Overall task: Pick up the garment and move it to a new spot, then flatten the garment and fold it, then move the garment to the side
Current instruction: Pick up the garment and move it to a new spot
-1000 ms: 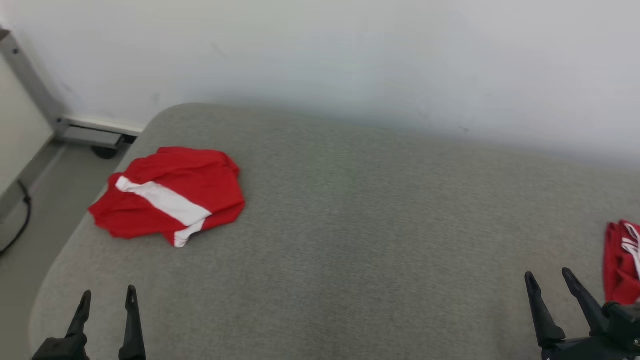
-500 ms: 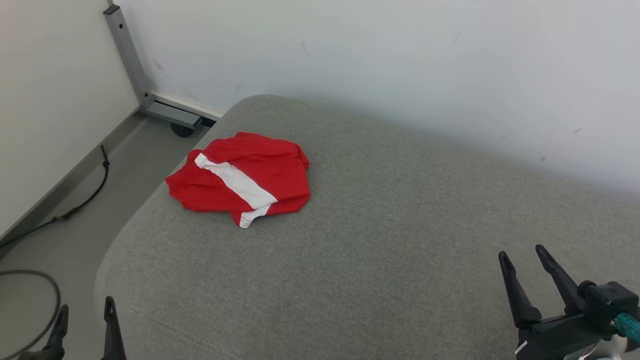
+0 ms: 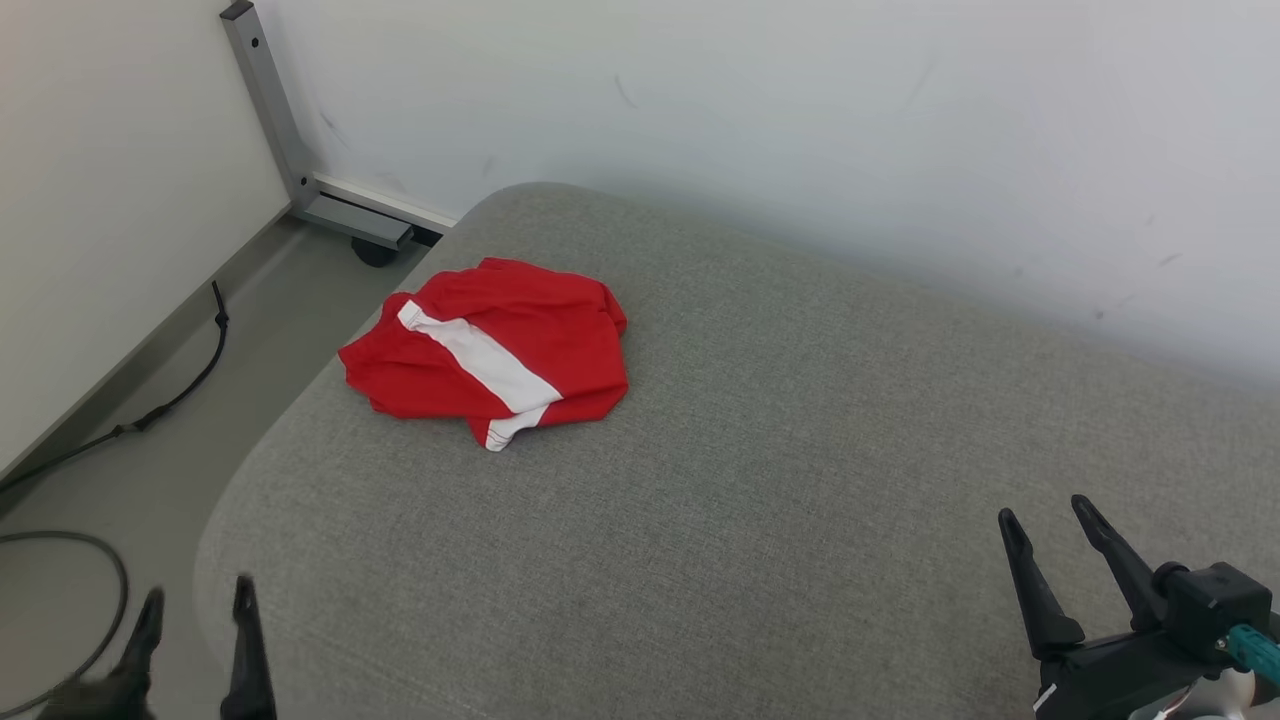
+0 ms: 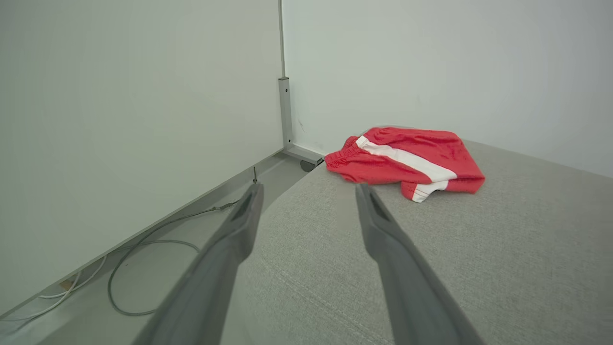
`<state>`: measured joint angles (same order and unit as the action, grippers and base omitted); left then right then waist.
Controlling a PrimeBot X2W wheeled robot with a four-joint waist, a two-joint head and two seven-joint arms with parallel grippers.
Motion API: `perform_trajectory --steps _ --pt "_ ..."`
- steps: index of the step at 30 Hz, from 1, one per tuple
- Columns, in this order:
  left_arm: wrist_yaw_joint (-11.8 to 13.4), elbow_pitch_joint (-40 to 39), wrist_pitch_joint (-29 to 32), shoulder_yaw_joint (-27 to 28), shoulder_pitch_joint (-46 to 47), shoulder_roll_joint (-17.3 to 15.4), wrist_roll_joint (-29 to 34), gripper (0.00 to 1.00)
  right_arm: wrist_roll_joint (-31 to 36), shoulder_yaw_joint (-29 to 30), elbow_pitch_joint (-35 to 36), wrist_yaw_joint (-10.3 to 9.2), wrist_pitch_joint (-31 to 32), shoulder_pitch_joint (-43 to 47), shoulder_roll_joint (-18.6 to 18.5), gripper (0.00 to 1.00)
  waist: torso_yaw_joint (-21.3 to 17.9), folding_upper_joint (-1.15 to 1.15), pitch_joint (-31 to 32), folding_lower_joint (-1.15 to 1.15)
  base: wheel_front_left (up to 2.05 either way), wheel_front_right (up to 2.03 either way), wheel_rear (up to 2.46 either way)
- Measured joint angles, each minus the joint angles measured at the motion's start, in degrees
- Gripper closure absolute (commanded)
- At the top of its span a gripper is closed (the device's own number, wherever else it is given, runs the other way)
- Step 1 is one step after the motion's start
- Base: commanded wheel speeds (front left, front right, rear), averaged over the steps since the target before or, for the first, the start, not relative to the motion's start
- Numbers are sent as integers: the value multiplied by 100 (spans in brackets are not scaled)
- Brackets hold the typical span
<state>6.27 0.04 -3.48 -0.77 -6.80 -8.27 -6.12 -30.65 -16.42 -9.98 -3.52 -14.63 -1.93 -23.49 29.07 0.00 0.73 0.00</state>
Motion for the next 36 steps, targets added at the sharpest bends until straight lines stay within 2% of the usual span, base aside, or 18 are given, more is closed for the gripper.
perform_trajectory --steps 4,6,11,16,22,28,36 --pt "-398 105 207 -191 763 -203 -186 0 0 8 -52 0 0 15 -8 0 -58 0 -15 0 0 0 0" --pt "-683 283 360 -237 1382 -314 -354 0 1 23 -55 0 0 22 -25 0 -95 0 -28 0 0 0 0" --pt "-1310 1250 979 -207 2852 -491 -1011 0 51 -25 3 0 80 -10 -110 0 -269 0 -109 0 0 0 0" --pt "-1333 2308 1756 -136 4050 -689 -1434 0 103 -76 108 32 212 -240 -183 0 -546 0 -232 0 0 0 0" --pt "-1336 3394 2903 -209 4574 -976 -1718 0 214 -66 263 58 407 -349 -446 0 -961 1 -433 1 0 0 0" --pt "-1336 3894 3601 -132 4921 -1285 -1911 0 305 -29 500 104 584 -662 -683 0 -1398 1 -720 1 0 0 0" --pt "-1339 4322 4174 -202 5315 -1363 -1996 0 320 174 772 152 767 -875 -1012 0 -1872 2 -1276 1 0 0 0"
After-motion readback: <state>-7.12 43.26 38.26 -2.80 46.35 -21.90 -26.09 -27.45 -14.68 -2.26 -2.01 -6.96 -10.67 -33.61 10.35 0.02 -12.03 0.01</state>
